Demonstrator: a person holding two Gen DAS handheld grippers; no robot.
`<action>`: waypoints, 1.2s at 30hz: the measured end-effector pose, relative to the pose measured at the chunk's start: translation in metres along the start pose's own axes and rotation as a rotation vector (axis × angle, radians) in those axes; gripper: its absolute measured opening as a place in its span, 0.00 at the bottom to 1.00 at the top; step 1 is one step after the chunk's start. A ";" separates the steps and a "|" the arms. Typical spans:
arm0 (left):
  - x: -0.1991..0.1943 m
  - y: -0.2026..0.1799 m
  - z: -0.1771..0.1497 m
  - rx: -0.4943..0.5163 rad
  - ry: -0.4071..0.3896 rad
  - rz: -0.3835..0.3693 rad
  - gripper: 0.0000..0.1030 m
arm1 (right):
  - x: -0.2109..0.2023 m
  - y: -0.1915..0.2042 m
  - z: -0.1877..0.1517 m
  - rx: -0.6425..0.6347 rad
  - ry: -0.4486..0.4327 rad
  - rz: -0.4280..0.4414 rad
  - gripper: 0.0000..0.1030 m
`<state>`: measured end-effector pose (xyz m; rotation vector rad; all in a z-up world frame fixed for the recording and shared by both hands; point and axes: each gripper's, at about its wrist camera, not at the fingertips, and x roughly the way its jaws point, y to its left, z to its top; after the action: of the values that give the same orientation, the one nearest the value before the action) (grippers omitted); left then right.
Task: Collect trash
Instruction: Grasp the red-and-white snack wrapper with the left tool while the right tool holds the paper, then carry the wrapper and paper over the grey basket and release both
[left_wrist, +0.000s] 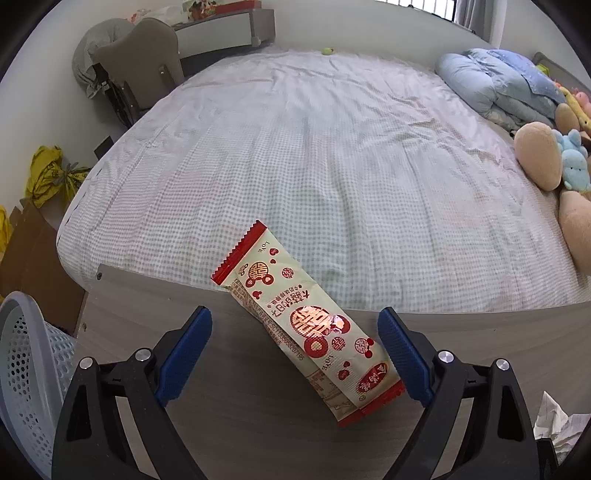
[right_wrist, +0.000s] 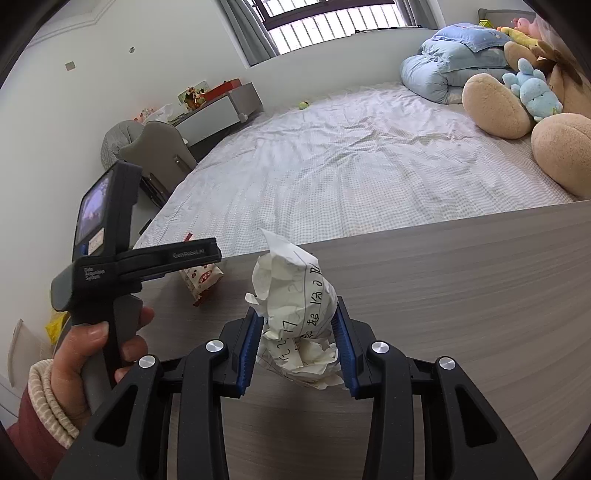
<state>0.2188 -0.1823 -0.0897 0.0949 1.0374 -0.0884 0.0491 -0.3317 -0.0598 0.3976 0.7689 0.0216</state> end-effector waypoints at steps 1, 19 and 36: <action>-0.001 -0.001 0.001 0.003 -0.002 -0.002 0.78 | 0.000 0.000 0.000 0.002 -0.001 0.002 0.35; -0.042 0.018 -0.043 0.066 -0.009 -0.128 0.27 | -0.004 0.007 -0.009 0.009 0.028 -0.008 0.35; -0.111 0.130 -0.095 0.026 -0.125 -0.058 0.27 | -0.002 0.111 -0.033 -0.148 0.094 0.030 0.35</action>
<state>0.0963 -0.0391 -0.0371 0.0820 0.9148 -0.1591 0.0388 -0.2176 -0.0400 0.2685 0.8483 0.1255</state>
